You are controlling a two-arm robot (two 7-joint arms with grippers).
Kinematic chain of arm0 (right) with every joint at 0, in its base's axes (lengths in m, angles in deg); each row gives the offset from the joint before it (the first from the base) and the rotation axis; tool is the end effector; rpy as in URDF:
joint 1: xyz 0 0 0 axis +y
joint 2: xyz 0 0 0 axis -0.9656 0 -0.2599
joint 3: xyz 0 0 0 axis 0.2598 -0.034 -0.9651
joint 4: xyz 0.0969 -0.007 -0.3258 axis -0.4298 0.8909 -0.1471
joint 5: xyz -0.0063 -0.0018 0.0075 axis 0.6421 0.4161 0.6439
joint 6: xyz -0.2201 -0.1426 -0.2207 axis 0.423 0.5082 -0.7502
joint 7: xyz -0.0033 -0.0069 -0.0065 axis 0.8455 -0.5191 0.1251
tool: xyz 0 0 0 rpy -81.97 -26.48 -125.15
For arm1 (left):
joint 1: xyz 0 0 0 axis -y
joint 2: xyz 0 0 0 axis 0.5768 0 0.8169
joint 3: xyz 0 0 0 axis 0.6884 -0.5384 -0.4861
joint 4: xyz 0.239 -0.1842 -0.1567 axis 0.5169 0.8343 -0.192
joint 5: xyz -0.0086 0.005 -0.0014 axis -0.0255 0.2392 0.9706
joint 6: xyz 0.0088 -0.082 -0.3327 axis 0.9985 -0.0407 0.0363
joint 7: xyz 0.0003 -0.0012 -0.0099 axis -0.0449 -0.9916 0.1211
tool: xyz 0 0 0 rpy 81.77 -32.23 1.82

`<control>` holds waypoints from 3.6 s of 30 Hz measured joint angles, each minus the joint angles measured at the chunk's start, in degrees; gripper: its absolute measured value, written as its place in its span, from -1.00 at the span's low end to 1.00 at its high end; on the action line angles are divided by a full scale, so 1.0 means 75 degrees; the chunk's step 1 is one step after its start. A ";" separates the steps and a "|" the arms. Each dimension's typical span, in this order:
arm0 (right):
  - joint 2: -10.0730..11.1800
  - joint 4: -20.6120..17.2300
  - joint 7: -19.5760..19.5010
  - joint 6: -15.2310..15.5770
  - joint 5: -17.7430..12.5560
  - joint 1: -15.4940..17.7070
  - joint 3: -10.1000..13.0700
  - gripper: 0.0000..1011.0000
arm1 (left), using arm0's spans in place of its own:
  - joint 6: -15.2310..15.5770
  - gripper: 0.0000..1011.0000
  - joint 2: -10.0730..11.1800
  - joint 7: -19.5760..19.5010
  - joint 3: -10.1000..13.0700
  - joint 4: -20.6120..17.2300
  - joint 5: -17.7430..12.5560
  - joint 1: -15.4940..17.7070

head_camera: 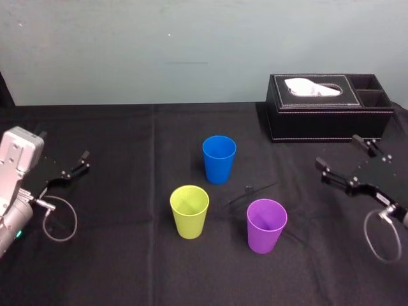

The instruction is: Stack the three plastic cups sequentially using one hand.

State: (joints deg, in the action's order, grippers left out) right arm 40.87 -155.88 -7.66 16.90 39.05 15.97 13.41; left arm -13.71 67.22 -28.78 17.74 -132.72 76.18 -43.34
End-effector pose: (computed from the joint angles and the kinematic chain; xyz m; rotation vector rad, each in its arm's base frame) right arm 0.3478 -0.1591 -0.3013 -0.1697 -0.1624 -1.0600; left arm 0.3982 0.1021 -0.3490 0.3045 -0.2851 1.2480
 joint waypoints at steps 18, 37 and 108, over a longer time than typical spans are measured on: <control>0.0647 -0.0668 0.1286 -0.0476 -0.0400 0.1343 0.0644 0.98 | 0.0000 1.00 0.0000 0.0000 0.0000 0.0001 0.0000 0.0000; 0.0310 -0.0457 0.1867 -0.0365 0.0174 0.1390 0.0341 0.98 | 0.0000 1.00 0.0000 0.0000 0.0000 0.0000 0.0000 0.0000; -0.0889 0.0714 0.2612 0.0326 0.0509 -0.0157 -0.0783 0.98 | 0.0000 1.00 0.0000 0.0000 0.0000 0.0000 0.0000 0.0000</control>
State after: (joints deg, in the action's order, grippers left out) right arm 34.20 -150.53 11.92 19.34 42.87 14.79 7.53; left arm -13.71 67.22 -28.78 17.74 -132.72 76.18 -43.34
